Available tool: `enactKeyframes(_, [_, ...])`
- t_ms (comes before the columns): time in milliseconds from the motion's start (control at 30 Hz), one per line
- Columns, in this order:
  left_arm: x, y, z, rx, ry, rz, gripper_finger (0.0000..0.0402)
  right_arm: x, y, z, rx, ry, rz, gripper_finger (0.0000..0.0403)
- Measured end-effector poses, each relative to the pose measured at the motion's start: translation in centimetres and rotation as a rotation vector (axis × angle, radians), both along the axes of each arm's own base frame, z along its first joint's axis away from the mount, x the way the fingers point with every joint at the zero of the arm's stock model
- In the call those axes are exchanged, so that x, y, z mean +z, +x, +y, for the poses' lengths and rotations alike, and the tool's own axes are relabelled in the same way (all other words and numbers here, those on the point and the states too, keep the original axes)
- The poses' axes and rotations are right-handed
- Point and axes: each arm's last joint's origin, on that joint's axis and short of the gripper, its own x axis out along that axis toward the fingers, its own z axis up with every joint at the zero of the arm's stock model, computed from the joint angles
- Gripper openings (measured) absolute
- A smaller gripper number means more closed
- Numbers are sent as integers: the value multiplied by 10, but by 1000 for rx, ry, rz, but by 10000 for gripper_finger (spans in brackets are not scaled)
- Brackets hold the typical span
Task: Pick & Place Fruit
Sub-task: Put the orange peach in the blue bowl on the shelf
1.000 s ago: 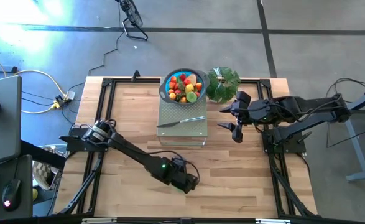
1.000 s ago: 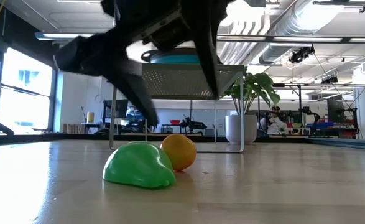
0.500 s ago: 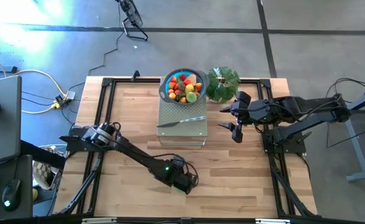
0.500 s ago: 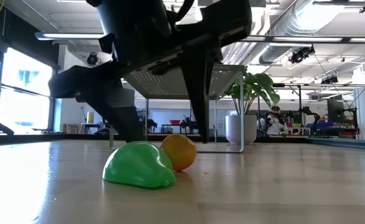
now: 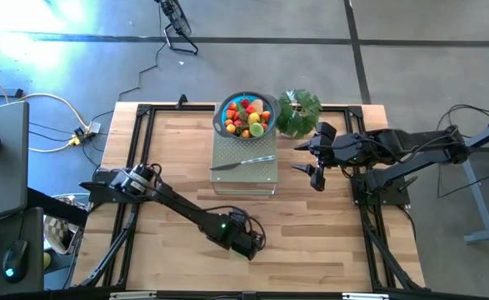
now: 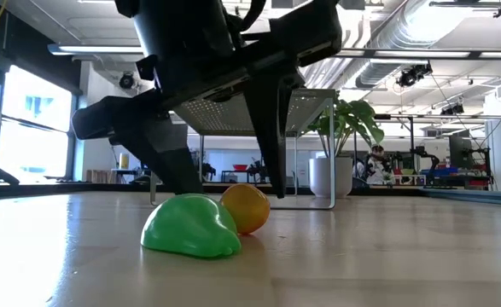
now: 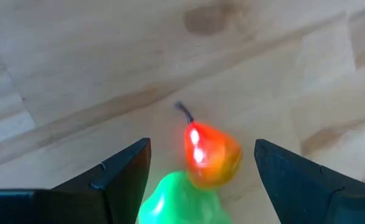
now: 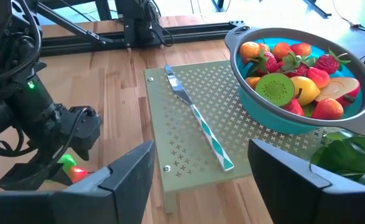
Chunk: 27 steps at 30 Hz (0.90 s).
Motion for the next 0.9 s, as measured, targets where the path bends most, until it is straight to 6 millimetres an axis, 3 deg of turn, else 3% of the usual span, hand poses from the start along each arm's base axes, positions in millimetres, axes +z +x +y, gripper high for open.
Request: enactKeyframes(900, [-4, -3, 1, -37, 3, 39, 280, 0, 0, 0, 0, -1, 3, 250])
